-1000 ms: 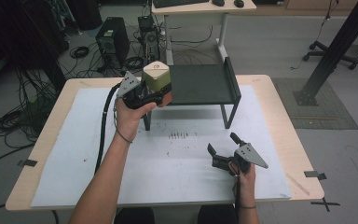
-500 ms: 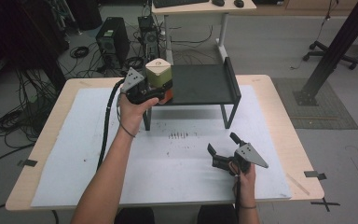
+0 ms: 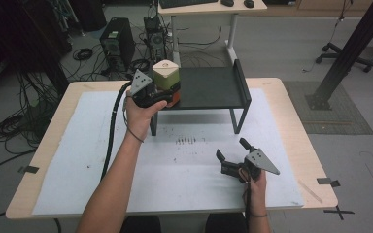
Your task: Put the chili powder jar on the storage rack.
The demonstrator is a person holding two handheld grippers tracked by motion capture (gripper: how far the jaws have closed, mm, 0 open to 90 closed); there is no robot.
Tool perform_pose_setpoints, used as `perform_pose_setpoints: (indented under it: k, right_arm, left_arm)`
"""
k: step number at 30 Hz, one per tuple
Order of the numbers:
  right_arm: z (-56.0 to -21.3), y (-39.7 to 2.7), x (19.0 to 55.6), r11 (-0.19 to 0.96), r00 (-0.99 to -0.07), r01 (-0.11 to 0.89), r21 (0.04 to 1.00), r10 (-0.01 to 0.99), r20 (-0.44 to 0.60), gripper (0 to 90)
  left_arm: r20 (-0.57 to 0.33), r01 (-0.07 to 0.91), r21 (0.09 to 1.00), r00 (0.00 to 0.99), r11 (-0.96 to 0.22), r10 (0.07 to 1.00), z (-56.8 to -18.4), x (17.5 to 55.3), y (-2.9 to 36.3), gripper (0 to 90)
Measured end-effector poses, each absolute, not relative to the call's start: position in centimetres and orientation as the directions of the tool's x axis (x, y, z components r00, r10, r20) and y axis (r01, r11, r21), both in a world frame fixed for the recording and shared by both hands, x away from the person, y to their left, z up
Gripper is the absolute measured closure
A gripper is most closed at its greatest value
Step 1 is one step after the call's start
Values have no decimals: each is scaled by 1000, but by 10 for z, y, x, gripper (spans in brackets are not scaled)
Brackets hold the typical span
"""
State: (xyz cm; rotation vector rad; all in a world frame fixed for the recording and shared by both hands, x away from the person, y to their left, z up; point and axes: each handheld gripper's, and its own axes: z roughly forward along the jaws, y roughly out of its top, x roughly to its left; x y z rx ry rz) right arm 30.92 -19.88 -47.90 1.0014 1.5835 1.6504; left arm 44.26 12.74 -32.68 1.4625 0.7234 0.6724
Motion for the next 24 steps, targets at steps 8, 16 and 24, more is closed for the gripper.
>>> perform_pose_setpoints:
  k: [8,16,24]
  right_arm:
    - [-479,-199,309,-77,-510,60,995,854,97,0]
    - [-479,-199,309,-78,-510,58,995,855,96,0]
    - [-479,-199,309,-77,-511,57,995,854,96,0]
  left_arm:
    - [-16,32,999,602,-5,798,-328,443,125,291]
    - [-37,42,999,587,15,809,-330,443,123,291]
    - [-38,44,999,586,15,810,-329,443,123,291]
